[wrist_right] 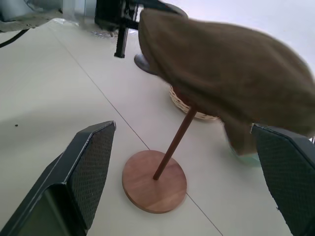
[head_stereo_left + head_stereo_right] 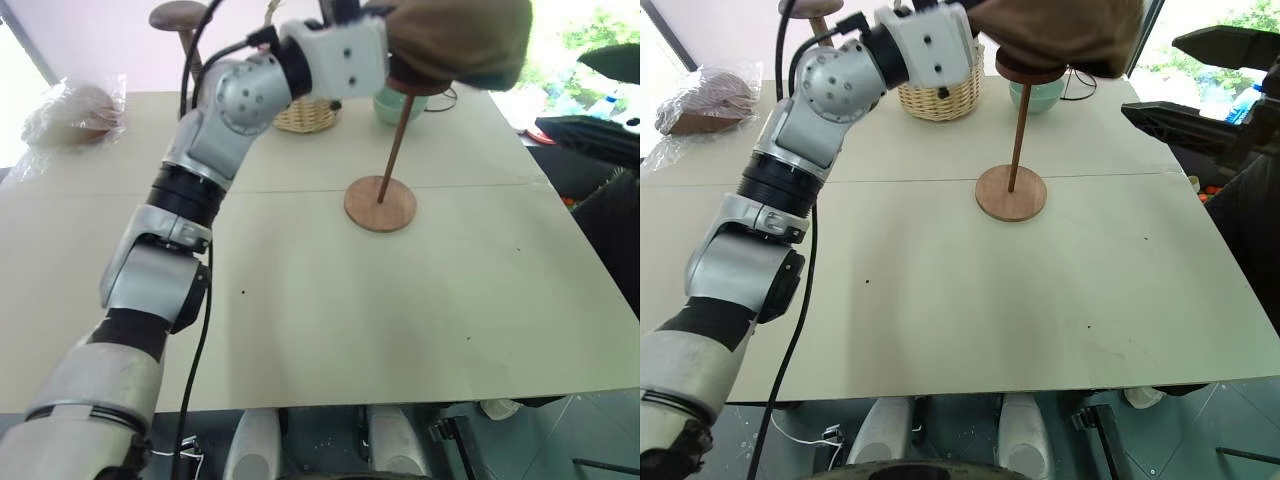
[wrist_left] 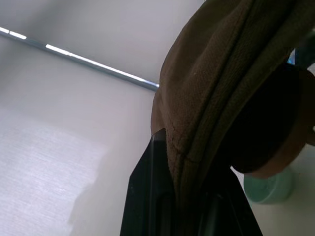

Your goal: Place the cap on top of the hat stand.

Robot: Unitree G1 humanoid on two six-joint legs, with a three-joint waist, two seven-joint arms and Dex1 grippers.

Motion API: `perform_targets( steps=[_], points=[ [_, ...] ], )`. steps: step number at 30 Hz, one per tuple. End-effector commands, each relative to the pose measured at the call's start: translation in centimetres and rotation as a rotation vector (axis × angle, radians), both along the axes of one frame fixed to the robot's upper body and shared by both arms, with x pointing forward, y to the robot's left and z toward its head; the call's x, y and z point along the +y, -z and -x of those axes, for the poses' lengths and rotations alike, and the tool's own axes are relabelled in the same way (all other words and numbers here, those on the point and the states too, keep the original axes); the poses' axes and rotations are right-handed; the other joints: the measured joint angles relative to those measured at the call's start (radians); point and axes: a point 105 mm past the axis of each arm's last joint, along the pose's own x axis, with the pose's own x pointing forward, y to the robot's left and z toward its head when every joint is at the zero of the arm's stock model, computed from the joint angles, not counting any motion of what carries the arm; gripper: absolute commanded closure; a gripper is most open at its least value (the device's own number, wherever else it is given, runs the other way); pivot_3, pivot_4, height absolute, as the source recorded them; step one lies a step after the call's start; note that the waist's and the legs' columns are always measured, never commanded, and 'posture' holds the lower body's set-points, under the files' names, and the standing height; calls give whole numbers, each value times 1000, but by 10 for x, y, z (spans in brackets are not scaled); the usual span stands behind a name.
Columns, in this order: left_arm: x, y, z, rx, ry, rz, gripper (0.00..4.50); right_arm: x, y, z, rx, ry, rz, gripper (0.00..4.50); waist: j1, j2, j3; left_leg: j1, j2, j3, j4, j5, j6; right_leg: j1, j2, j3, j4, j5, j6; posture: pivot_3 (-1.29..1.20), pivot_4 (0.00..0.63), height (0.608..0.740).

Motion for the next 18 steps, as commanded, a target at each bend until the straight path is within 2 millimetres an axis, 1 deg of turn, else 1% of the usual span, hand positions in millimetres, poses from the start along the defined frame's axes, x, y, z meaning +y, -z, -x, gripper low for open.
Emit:
perform_targets(
  steps=[1,5,9,13,15,16,17,18],
  points=[
    [2,-3,17,-98,48,-19,4458,-2,-14,12,-65,23,-8,0,0,0,0,0,0,0,0,0,0,0,0,0,0,0,0,0,150,728],
    [-4,29,11,-88,32,-66,4458,1,-14,11,-72,15,-25,0,3,0,0,0,0,0,1,0,0,0,0,0,0,0,0,0,150,728],
    [-1,43,-2,-48,-51,-51,4458,4,-12,9,-67,6,-26,0,3,0,0,-1,0,0,2,0,0,1,0,0,0,0,0,0,150,728],
    [-1,50,-3,-20,-65,-38,4458,5,-10,6,-62,0,-26,0,1,0,0,0,0,0,1,0,0,1,0,0,0,0,0,0,150,728],
    [-1,52,-1,0,-60,-23,3633,6,-8,5,-57,-5,-25,0,1,0,0,0,0,0,1,0,0,1,0,0,0,0,0,0,150,728],
    [0,51,0,10,-58,-12,3450,7,-7,4,-53,-9,-18,0,1,0,0,0,0,0,1,0,0,1,0,0,0,0,0,0,150,728],
    [1,51,0,20,-57,-4,2819,8,-5,3,-48,-13,-11,0,1,0,0,0,0,0,1,0,0,1,0,0,0,0,0,0,150,728],
    [2,50,2,29,-52,4,2409,9,-3,3,-42,-16,1,0,1,0,0,0,0,0,1,0,0,1,0,0,0,0,0,0,150,728]
  ],
)
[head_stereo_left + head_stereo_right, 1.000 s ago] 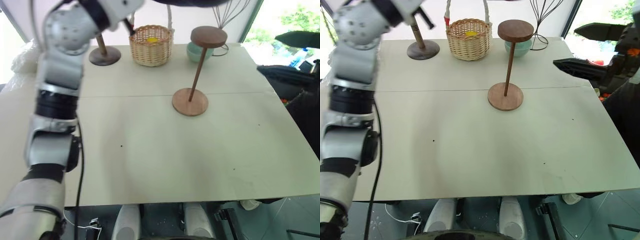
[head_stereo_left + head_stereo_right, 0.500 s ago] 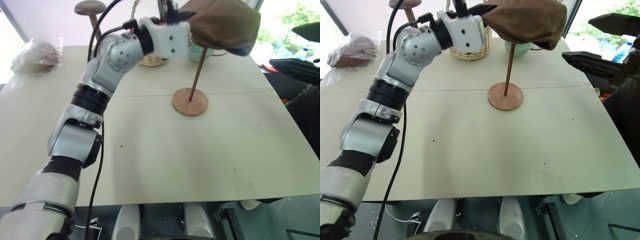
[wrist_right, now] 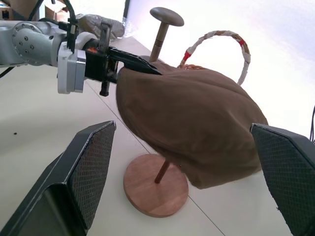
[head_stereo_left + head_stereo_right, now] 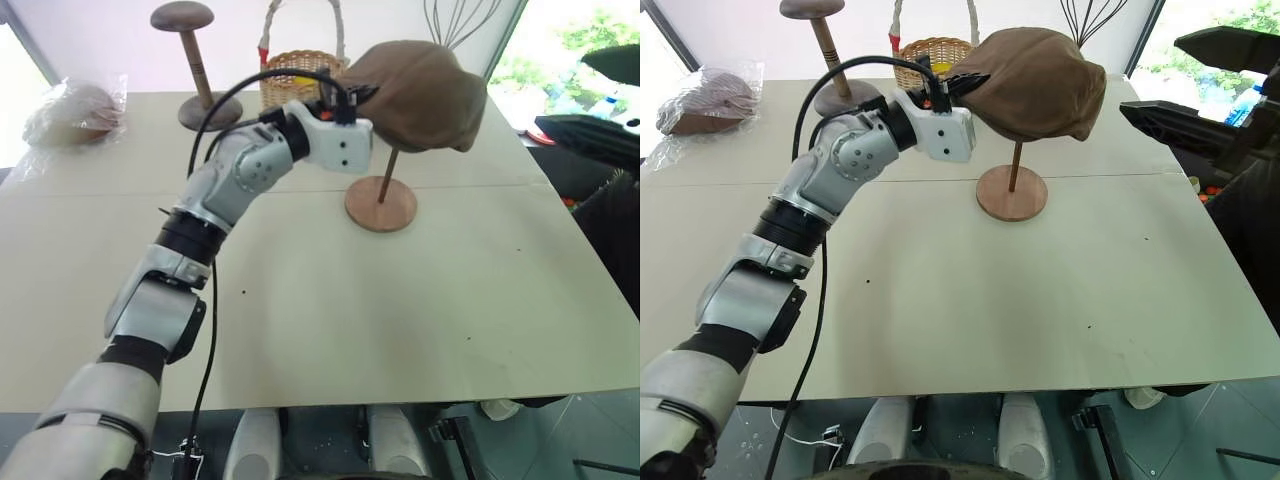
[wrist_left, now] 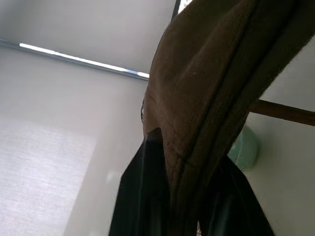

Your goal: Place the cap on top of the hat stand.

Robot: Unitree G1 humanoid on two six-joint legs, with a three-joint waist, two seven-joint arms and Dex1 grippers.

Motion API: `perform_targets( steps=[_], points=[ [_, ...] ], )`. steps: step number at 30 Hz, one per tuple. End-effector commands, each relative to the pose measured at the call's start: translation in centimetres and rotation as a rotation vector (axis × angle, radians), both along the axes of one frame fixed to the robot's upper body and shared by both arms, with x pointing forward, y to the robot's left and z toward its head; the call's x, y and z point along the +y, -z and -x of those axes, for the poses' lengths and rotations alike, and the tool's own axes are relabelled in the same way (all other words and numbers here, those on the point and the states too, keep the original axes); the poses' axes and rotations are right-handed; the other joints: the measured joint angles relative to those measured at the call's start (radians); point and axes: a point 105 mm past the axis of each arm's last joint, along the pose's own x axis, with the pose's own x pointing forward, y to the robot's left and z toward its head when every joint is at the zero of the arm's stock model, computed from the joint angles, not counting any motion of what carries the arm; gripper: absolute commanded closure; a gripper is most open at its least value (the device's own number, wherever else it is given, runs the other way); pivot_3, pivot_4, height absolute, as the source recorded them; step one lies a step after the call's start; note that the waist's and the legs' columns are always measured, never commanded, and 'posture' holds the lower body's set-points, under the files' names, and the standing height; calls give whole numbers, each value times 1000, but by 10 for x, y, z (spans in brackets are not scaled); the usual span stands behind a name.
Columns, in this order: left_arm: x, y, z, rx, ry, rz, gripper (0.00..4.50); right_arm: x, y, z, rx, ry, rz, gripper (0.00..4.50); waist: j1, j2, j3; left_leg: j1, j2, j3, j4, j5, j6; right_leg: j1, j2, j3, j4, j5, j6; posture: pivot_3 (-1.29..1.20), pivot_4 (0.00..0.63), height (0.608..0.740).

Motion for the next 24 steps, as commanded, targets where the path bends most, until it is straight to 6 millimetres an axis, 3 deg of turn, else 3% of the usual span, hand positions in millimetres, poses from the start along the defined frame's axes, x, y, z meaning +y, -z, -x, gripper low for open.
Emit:
perform_targets(
  steps=[1,4,5,12,18,22,24],
  points=[
    [2,-19,10,-10,30,61,1878,4,-3,3,-39,-19,33,0,0,0,0,0,0,0,0,0,0,0,0,0,0,0,0,0,150,728],
    [7,-22,14,10,39,77,332,5,2,1,-31,-20,54,0,1,0,0,0,0,0,0,0,0,0,0,0,0,0,0,0,150,728],
    [9,-24,16,13,41,79,42,4,3,1,-31,-19,58,0,1,0,0,0,0,0,0,0,0,0,0,0,0,0,0,0,150,728],
    [37,-42,26,54,42,99,42,6,9,-2,-24,-26,70,0,-1,0,0,0,0,0,0,0,0,0,0,0,0,0,0,0,150,728],
    [75,-70,31,135,63,185,42,8,20,-5,-21,-19,152,0,-1,0,0,0,0,0,0,0,0,0,0,0,0,0,0,0,150,728],
    [106,-86,27,422,140,351,42,16,30,-10,-69,9,291,0,-2,0,0,0,0,0,0,0,0,0,0,0,1,0,0,0,150,728],
    [121,-87,28,653,187,413,42,25,35,-9,-82,-4,332,0,-4,0,0,0,0,0,0,0,0,0,0,0,1,0,0,0,150,728]
  ],
)
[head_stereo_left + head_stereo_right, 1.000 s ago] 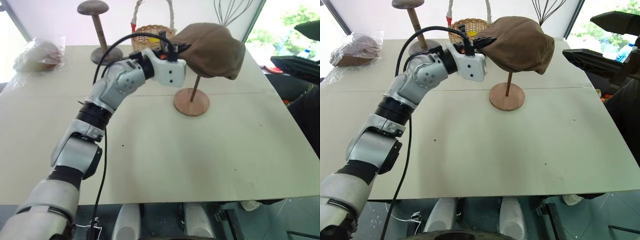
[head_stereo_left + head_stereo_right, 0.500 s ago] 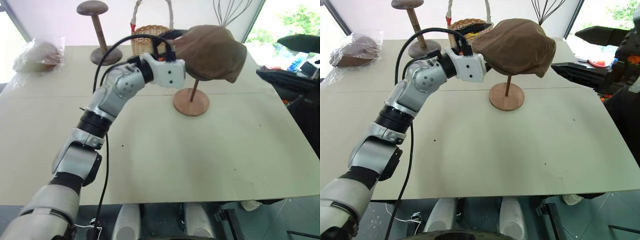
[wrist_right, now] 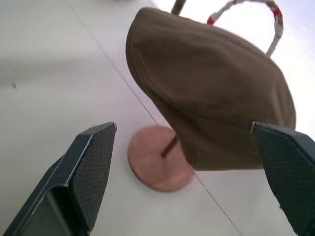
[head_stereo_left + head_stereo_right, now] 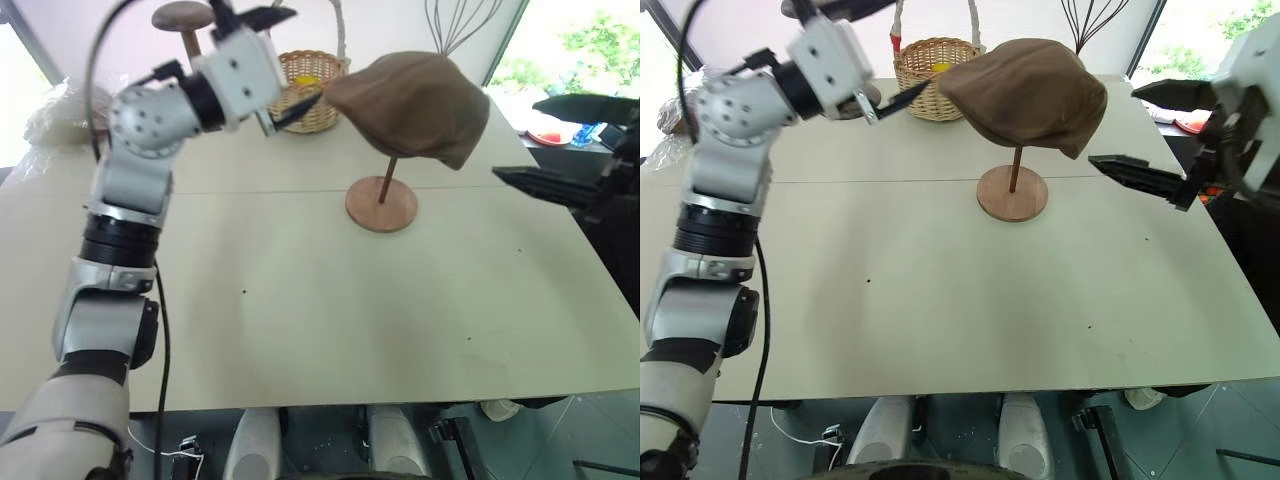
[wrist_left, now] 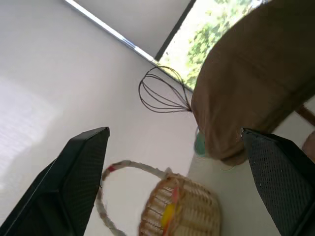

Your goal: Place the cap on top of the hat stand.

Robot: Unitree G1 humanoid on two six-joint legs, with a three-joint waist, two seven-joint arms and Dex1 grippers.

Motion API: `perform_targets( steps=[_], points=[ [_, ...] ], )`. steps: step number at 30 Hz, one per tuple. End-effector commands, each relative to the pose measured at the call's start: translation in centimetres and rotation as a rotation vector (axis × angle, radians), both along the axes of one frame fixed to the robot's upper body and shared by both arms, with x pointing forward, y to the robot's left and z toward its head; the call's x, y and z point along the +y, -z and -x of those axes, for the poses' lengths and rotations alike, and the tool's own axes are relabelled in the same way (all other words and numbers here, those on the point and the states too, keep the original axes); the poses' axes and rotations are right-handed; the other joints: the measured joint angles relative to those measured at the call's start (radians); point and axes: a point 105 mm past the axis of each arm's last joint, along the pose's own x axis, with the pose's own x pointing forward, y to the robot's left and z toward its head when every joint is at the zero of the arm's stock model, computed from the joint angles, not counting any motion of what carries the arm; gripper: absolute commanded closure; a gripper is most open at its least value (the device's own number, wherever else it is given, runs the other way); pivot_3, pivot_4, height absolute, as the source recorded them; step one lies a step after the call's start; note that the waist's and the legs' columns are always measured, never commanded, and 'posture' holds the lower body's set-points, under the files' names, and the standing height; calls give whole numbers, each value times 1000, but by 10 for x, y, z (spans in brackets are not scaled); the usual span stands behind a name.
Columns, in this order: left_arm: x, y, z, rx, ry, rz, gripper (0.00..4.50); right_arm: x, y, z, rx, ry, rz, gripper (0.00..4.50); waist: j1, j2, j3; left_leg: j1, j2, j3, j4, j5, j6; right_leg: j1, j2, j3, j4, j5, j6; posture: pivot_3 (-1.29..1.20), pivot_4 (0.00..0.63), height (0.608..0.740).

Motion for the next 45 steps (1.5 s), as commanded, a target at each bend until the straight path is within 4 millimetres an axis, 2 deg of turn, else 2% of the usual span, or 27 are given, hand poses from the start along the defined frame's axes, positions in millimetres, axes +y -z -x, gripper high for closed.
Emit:
perform_targets(
  steps=[1,4,7,10,16,23,30,35,36,37,38,40,42,43,45],
  points=[
    [24,-19,18,269,153,105,42,15,-4,8,-78,-25,94,0,-3,0,0,0,0,0,0,0,0,0,0,0,0,0,0,0,150,728],
    [32,-10,39,445,264,43,42,25,0,10,-81,-53,95,0,-10,0,0,0,0,0,-1,0,0,0,0,0,0,-1,1,0,150,728],
    [50,2,64,713,370,-18,42,47,5,5,-142,-52,141,0,-23,0,0,0,0,-1,-1,0,0,0,0,0,1,-1,1,0,150,728],
    [60,3,77,846,429,-27,42,63,9,-6,-211,-17,168,0,-29,0,0,0,0,-1,0,0,0,-1,0,0,1,-1,0,0,150,728],
    [64,5,64,897,390,-41,42,90,12,-38,-339,107,161,0,-23,0,0,-1,0,-1,1,0,0,-1,0,0,2,-1,-1,0,150,728],
    [57,0,55,905,414,-44,42,123,10,-51,-429,112,171,0,-24,0,0,-6,0,0,0,0,0,-8,1,0,5,-1,0,0,150,728],
    [53,-2,52,880,424,-62,42,130,20,-64,-535,122,286,0,-25,0,0,-6,0,0,0,0,0,-8,1,0,6,-1,1,0,150,728],
    [54,-1,50,875,412,-66,42,127,12,-68,-623,164,328,0,-25,0,0,-6,0,0,0,0,0,-8,1,0,6,-1,1,0,150,728],
    [54,-1,50,874,412,-66,0,126,12,-69,-636,167,342,518,-25,0,0,-6,0,0,0,0,0,-8,1,0,6,-1,1,0,150,728],
    [54,-1,51,873,413,-65,0,126,13,-69,-645,167,356,761,-25,0,0,-6,0,0,0,0,0,-8,1,0,6,-1,1,0,150,728],
    [54,-2,51,872,415,-63,0,125,14,-69,-653,166,371,1202,-25,0,0,-6,0,0,0,0,0,-8,1,0,6,-1,1,0,150,728],
    [53,-4,51,867,419,-59,0,125,16,-70,-662,161,386,2344,-25,-1,0,-6,0,0,0,0,0,-8,1,0,6,-1,1,0,150,728],
    [53,-4,50,863,419,-57,0,125,16,-70,-669,161,392,3213,-25,-1,0,-6,0,0,0,0,0,-8,1,0,6,-1,1,0,150,728],
    [53,-4,50,863,420,-57,0,125,16,-70,-672,162,394,3845,-26,-1,0,-6,0,0,0,0,0,-8,1,0,6,-1,1,0,150,728],
    [53,-3,50,863,421,-60,0,124,16,-70,-679,169,398,4368,-26,0,0,-5,0,0,0,0,0,-8,1,0,6,-1,1,0,150,728]
  ],
)
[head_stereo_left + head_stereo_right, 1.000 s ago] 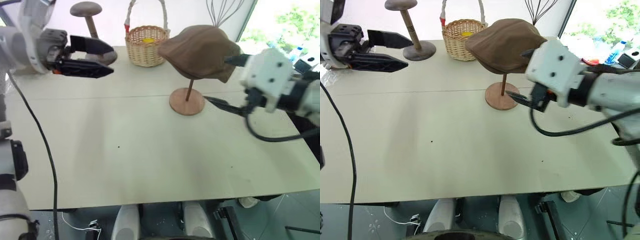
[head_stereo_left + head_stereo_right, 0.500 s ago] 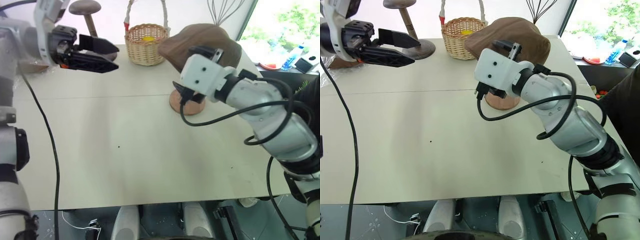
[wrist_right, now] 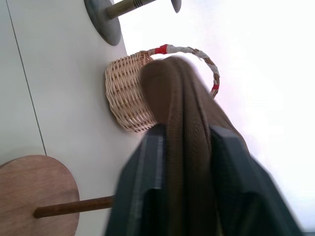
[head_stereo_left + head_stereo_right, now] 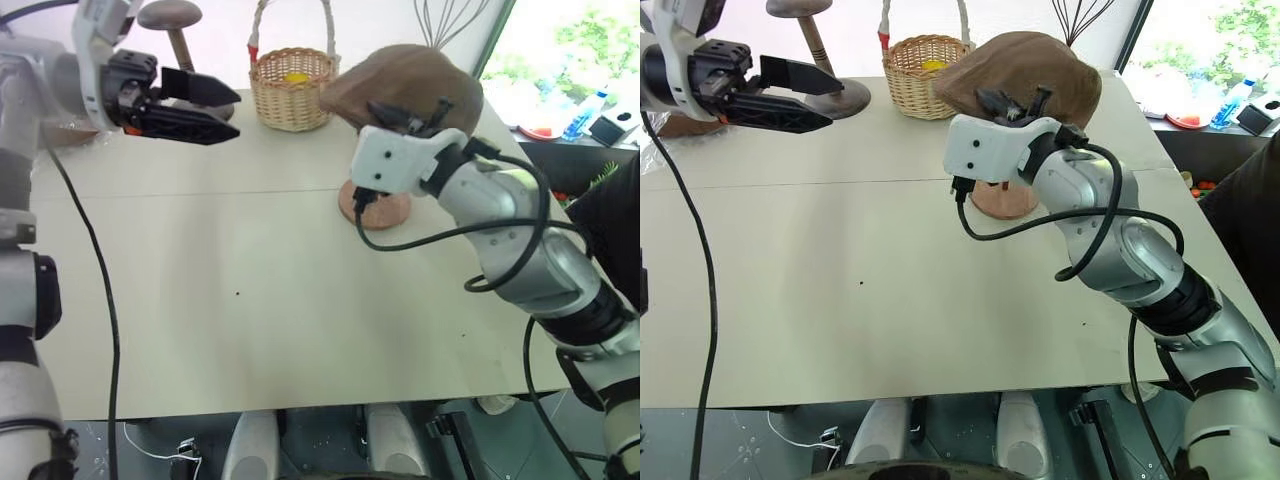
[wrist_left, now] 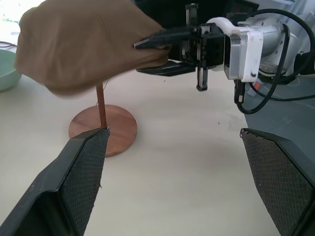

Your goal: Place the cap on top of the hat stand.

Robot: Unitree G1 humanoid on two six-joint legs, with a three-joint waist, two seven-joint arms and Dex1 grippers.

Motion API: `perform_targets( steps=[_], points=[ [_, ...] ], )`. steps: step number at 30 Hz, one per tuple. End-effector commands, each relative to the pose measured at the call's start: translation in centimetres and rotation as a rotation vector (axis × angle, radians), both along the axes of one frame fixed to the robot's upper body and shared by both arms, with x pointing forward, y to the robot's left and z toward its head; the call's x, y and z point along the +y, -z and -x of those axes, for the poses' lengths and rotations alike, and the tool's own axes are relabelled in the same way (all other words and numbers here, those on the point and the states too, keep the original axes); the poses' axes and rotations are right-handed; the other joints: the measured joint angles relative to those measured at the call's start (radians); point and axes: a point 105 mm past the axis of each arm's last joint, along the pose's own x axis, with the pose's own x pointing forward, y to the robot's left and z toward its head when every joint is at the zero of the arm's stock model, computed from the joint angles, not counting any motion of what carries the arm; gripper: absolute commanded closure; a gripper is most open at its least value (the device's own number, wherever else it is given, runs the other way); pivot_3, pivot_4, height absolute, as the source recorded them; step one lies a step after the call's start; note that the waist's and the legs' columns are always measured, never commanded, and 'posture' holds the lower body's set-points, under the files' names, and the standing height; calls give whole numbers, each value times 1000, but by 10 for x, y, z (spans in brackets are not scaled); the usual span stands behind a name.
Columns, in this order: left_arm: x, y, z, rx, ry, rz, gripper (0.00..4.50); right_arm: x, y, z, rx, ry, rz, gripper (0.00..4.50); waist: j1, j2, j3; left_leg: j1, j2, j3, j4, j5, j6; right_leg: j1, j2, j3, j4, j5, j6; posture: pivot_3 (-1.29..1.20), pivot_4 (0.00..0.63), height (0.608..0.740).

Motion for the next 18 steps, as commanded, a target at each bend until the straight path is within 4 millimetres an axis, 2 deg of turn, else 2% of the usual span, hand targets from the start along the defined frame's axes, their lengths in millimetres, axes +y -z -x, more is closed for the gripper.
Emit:
perform_targets(
  steps=[1,7,10,14,18],
  points=[
    [0,-17,6,-70,11,9,0,-3,-12,2,-52,8,-12,4368,0,0,0,0,0,0,0,0,0,0,0,0,0,0,0,0,150,728],
    [0,-16,5,-73,14,15,0,-6,-14,5,-86,6,5,4368,1,0,0,0,0,0,0,0,0,0,0,0,1,0,0,0,150,728],
    [0,-13,5,-73,15,14,0,-7,-23,10,-146,-11,10,4368,1,0,0,0,0,0,0,0,0,0,0,0,1,0,1,0,150,728],
    [1,-13,5,-80,16,22,0,-9,-44,22,-274,-76,14,4368,1,0,0,0,0,0,0,0,0,0,0,0,1,0,1,0,150,728],
    [2,-13,4,-84,11,33,0,-24,-70,32,-415,-153,-43,4368,2,0,0,0,0,0,0,0,0,0,0,0,1,0,1,0,150,728]
  ],
)
